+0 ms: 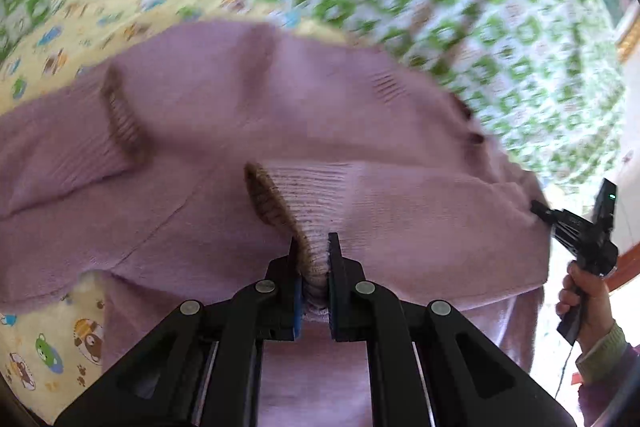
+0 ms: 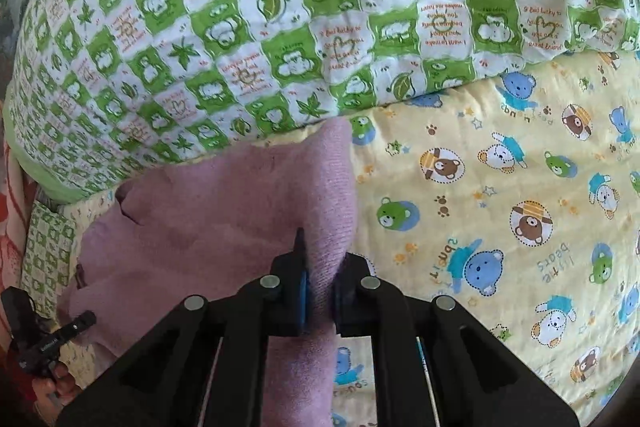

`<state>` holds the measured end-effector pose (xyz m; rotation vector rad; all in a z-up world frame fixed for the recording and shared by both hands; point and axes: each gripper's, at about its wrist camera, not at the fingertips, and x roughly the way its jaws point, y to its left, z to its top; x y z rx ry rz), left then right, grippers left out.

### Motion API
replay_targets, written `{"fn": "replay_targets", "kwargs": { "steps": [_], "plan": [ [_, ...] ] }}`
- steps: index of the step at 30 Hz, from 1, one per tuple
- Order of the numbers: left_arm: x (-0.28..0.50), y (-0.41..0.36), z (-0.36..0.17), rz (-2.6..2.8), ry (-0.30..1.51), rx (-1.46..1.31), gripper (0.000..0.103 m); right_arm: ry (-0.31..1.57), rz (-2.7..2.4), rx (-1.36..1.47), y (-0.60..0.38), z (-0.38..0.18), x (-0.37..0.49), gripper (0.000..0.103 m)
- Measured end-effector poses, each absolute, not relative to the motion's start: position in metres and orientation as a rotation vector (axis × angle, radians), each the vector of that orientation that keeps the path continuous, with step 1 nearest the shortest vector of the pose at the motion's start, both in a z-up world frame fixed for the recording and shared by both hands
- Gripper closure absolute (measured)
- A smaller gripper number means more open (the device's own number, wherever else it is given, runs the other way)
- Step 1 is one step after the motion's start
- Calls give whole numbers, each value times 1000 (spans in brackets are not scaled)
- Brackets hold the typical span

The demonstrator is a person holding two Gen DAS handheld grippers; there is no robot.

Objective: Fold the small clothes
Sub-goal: 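Lay the held cuff across the sweater body with the left tool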

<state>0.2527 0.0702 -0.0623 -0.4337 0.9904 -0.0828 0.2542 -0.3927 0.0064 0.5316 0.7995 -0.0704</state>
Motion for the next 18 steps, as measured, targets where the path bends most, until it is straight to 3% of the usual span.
{"fn": "replay_targets", "kwargs": {
  "steps": [7, 10, 12, 14, 15, 16, 18],
  "plan": [
    [253, 82, -75, -72, 998, -420, 95, 823, -108, 458, -379, -16, 258, 93],
    [250, 82, -69, -63, 978, -399, 95, 823, -100, 462, -376, -10, 259, 88],
    [250, 84, -73, -55, 990, -381, 94, 819, -111, 474, -374, -1, 254, 76],
    [249, 86, -74, -51, 992, -380, 94, 783, -142, 472, -367, 11, 243, 46],
    [248, 87, -75, -49, 991, -381, 94, 753, -155, 470, -361, 18, 235, 38],
    [248, 86, -74, -48, 990, -379, 94, 710, -158, 464, -352, 28, 224, 33],
    [248, 85, -74, -44, 988, -371, 94, 664, -97, 459, -331, 36, 215, 33]
  ]
}}
